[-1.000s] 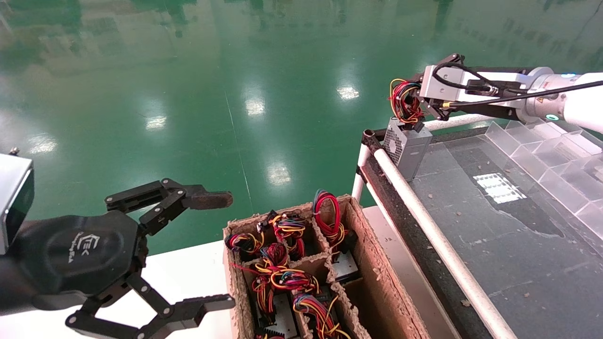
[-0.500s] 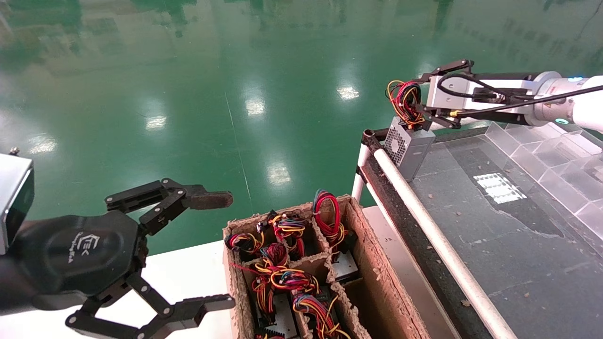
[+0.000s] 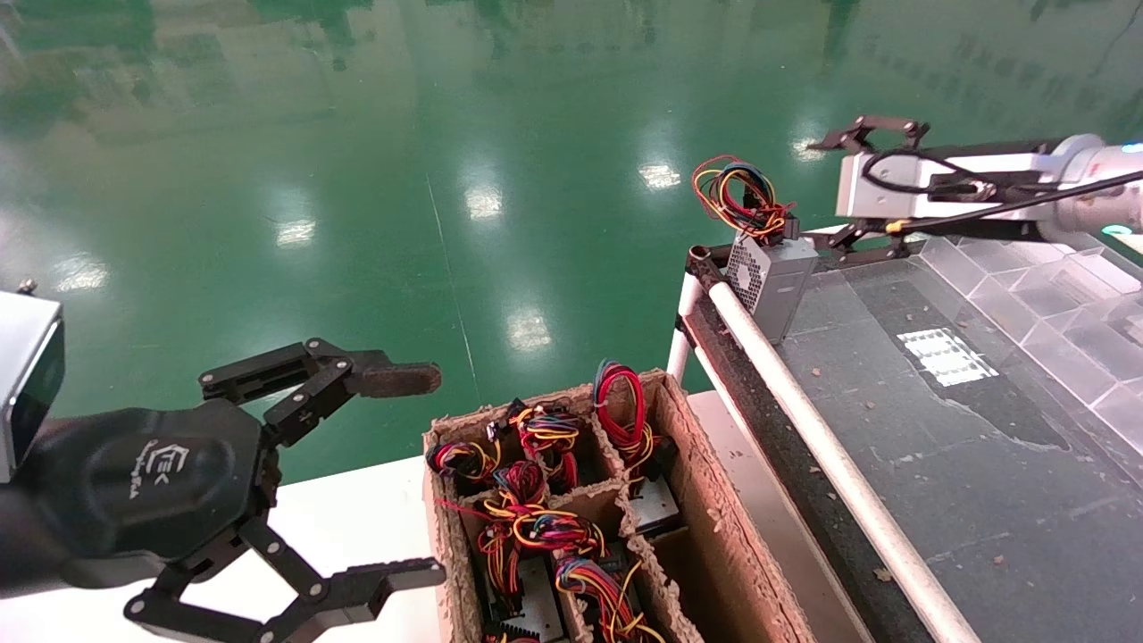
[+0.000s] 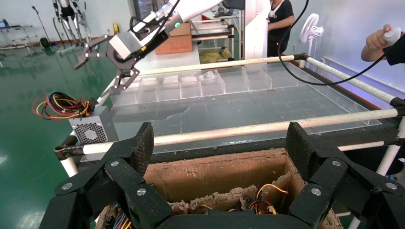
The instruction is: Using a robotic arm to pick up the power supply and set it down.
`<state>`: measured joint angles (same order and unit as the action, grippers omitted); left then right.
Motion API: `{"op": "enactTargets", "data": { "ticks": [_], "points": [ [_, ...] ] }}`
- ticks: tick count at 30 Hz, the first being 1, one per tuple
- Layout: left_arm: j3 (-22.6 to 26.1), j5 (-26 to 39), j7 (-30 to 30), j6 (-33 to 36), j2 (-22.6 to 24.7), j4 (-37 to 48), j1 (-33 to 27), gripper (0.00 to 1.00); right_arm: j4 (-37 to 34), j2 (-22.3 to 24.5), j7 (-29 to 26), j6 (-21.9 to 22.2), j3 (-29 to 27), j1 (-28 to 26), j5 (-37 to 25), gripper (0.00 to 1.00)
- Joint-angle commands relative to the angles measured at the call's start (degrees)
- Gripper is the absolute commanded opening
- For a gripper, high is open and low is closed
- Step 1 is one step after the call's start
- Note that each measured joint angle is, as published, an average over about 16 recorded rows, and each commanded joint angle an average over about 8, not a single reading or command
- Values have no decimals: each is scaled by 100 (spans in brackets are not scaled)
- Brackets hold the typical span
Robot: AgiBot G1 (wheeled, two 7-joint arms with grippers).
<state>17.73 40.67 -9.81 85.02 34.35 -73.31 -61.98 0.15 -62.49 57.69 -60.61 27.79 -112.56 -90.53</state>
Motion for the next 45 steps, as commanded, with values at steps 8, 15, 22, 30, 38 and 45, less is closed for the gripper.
{"op": "enactTargets", "data": {
  "ticks": [8,15,22,30,38,45],
  "points": [
    [2,-1,1,-1,-1,0,0,100,-233,214,-565,-341,-372,-206,530,100],
    [3,-2,3,-2,-2,3,0,100,-92,409,-1369,-681,-590,-96,1017,100],
    [5,-3,4,-1,-2,6,-1,100,814,695,-2022,-899,-669,532,1498,100],
    [6,-4,5,-2,-2,6,-2,100,1854,1022,-2790,-1155,-749,1259,2034,100],
    [8,-6,6,-2,-3,6,-2,100,2889,1347,-3554,-1410,-830,1984,2569,100],
    [10,-7,7,-3,-3,6,-3,100,3805,1635,-4231,-1636,-901,2625,3042,100]
  ]
}}
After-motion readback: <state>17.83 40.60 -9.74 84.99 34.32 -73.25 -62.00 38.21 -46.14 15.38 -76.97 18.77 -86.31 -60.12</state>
